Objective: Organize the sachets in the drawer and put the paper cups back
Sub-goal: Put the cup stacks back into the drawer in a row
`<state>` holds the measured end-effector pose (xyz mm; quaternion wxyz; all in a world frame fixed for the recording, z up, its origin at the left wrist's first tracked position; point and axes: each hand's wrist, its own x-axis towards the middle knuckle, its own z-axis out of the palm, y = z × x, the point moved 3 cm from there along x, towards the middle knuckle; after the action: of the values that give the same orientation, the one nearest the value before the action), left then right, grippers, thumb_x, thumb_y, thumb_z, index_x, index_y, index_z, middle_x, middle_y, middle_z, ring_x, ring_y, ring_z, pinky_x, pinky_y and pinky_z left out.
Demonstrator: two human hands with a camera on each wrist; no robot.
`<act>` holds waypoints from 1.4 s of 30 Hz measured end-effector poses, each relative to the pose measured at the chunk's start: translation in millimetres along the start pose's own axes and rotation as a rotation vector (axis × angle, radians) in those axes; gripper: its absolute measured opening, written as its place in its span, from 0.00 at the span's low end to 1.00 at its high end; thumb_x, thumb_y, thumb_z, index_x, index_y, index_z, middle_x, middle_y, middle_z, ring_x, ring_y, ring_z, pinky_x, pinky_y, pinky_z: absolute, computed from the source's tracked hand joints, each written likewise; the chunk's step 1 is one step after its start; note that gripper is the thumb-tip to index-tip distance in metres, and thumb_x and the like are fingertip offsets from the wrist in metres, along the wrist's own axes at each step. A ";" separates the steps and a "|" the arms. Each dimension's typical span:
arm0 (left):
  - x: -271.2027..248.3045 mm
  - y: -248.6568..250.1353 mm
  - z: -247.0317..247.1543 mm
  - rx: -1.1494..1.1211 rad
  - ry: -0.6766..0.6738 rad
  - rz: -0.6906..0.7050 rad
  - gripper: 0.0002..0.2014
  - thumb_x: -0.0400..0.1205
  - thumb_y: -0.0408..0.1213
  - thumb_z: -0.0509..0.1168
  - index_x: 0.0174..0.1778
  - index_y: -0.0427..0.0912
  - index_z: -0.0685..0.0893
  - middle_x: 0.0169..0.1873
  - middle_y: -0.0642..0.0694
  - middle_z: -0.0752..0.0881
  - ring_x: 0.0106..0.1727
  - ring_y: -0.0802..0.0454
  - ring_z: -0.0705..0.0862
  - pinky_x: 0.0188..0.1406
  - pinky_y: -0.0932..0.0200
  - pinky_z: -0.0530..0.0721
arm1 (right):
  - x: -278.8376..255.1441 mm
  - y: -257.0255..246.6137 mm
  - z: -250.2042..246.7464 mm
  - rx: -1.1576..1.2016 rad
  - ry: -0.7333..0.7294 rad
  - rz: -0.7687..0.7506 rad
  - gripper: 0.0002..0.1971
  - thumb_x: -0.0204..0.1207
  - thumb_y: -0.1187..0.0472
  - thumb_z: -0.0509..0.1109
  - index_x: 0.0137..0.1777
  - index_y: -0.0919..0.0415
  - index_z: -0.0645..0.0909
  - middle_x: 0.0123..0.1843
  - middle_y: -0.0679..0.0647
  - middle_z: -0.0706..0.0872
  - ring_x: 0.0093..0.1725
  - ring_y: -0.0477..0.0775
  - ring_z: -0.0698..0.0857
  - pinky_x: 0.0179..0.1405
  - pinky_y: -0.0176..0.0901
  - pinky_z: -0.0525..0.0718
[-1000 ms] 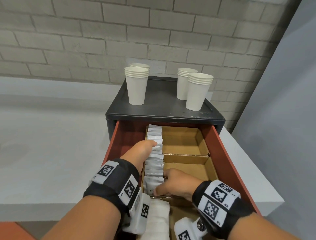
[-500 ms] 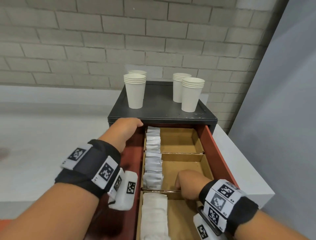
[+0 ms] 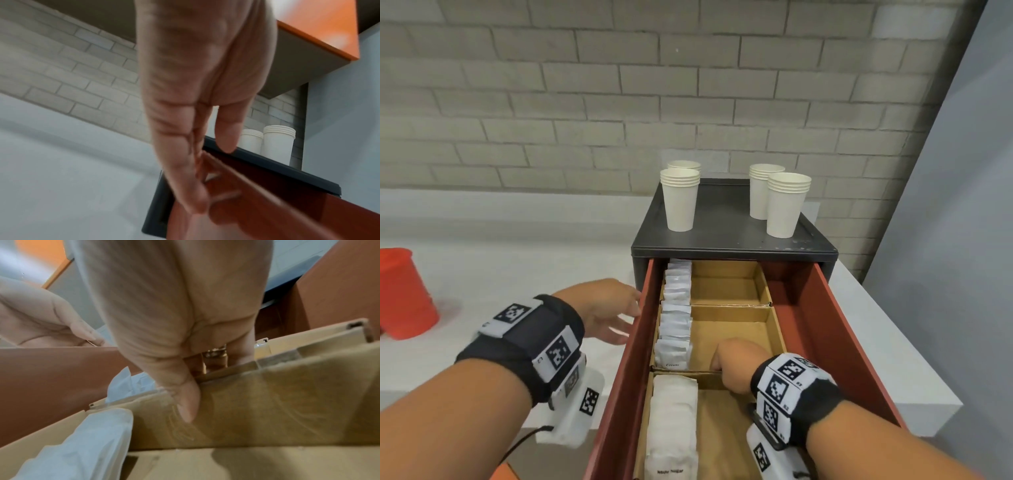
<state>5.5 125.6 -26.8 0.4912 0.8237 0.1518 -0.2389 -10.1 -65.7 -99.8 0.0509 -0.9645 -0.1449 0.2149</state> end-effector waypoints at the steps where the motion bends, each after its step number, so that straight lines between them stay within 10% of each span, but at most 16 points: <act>1: 1.5 -3.4 2.2 -0.001 -0.033 0.002 0.15 0.84 0.22 0.54 0.57 0.42 0.81 0.39 0.45 0.84 0.36 0.50 0.82 0.34 0.57 0.82 | 1.2 -3.4 -1.0 0.005 0.004 -0.003 0.12 0.74 0.75 0.60 0.43 0.61 0.83 0.37 0.57 0.77 0.43 0.58 0.76 0.42 0.43 0.76; 10: -0.3 1.1 4.0 0.095 -0.054 -0.004 0.13 0.83 0.21 0.54 0.48 0.43 0.79 0.34 0.45 0.80 0.33 0.51 0.78 0.32 0.59 0.81 | 9.1 -12.5 -3.5 0.043 -0.020 -0.006 0.13 0.75 0.73 0.63 0.54 0.67 0.86 0.42 0.57 0.78 0.43 0.57 0.77 0.41 0.42 0.74; 16: 6.7 28.0 -4.8 -0.003 0.133 0.072 0.16 0.82 0.28 0.63 0.64 0.45 0.73 0.57 0.43 0.76 0.58 0.47 0.77 0.51 0.54 0.80 | 3.7 -11.8 -26.0 0.132 0.059 -0.075 0.17 0.75 0.60 0.71 0.63 0.61 0.84 0.60 0.56 0.86 0.59 0.57 0.83 0.57 0.45 0.82; 22: 22.4 78.1 -7.5 -0.231 0.269 0.284 0.27 0.80 0.30 0.66 0.75 0.42 0.69 0.71 0.41 0.73 0.70 0.43 0.72 0.62 0.53 0.75 | -1.5 15.5 -107.1 0.528 0.546 -0.070 0.13 0.75 0.62 0.66 0.29 0.56 0.84 0.32 0.45 0.81 0.35 0.44 0.79 0.44 0.39 0.77; 25: 35.9 98.7 -1.5 -0.291 0.338 0.398 0.32 0.78 0.34 0.69 0.77 0.42 0.65 0.73 0.40 0.71 0.70 0.44 0.73 0.66 0.51 0.75 | -1.1 50.0 -141.7 0.720 0.904 0.058 0.07 0.76 0.63 0.66 0.50 0.62 0.83 0.46 0.50 0.81 0.45 0.48 0.77 0.47 0.36 0.72; 29: 54.8 117.0 11.1 -0.393 0.440 0.493 0.36 0.76 0.34 0.71 0.78 0.41 0.61 0.69 0.40 0.73 0.56 0.49 0.72 0.52 0.58 0.71 | 15.6 101.2 -158.9 1.016 1.156 0.229 0.27 0.70 0.64 0.73 0.68 0.61 0.69 0.65 0.59 0.74 0.53 0.54 0.75 0.50 0.41 0.73; 34: 90.0 128.9 19.3 -0.430 0.524 0.550 0.48 0.69 0.32 0.77 0.81 0.42 0.55 0.73 0.39 0.70 0.69 0.42 0.73 0.54 0.59 0.71 | 46.0 132.7 -149.2 1.046 1.002 0.331 0.46 0.65 0.58 0.79 0.80 0.59 0.57 0.76 0.62 0.67 0.71 0.63 0.72 0.67 0.53 0.73; 42: 135.0 137.2 17.3 -0.506 0.582 0.631 0.53 0.67 0.29 0.78 0.82 0.45 0.50 0.62 0.46 0.72 0.59 0.48 0.74 0.52 0.59 0.74 | 86.1 150.1 -163.2 1.028 0.979 0.189 0.47 0.47 0.48 0.85 0.68 0.56 0.70 0.61 0.54 0.82 0.60 0.59 0.81 0.59 0.58 0.83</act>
<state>181.1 47.8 -5.9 0.6615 0.7169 0.0791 0.2055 173.2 -188.6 -11.0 0.5394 -0.8125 0.0984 -0.1980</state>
